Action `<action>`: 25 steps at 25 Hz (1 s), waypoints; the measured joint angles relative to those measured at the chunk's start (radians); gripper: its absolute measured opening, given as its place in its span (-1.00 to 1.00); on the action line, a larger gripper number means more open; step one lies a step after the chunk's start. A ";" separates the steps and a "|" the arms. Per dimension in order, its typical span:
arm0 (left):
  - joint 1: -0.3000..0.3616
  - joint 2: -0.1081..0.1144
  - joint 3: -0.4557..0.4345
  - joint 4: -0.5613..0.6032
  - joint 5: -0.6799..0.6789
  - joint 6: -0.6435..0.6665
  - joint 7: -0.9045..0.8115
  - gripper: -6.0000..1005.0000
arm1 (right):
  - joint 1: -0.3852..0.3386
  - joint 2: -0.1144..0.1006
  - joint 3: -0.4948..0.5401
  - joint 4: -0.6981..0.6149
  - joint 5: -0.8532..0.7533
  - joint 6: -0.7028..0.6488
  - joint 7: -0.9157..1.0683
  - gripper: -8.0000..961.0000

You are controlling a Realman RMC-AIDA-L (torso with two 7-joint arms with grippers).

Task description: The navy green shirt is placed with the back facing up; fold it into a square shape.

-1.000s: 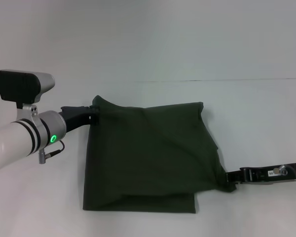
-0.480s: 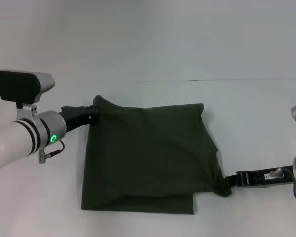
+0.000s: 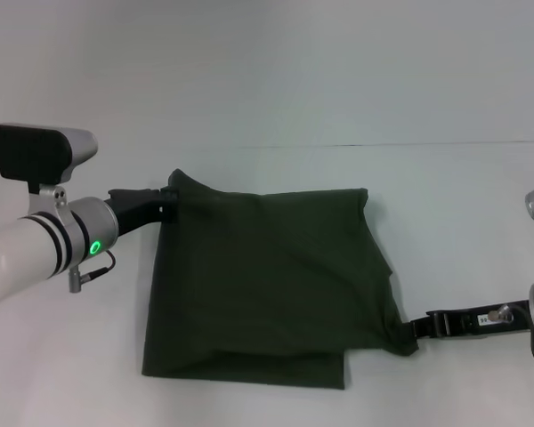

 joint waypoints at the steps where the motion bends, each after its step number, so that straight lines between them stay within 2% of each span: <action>1: 0.000 0.001 -0.005 0.004 0.000 0.000 0.000 -0.98 | -0.003 0.000 0.004 -0.002 0.002 -0.008 -0.006 -0.90; 13: 0.002 -0.001 -0.014 0.016 0.000 0.000 -0.004 -0.97 | -0.044 -0.010 0.020 -0.003 0.006 -0.089 -0.022 -0.81; 25: 0.005 -0.002 -0.016 0.020 0.003 0.026 -0.005 -0.97 | -0.036 -0.020 0.073 -0.011 0.006 -0.124 -0.027 -0.71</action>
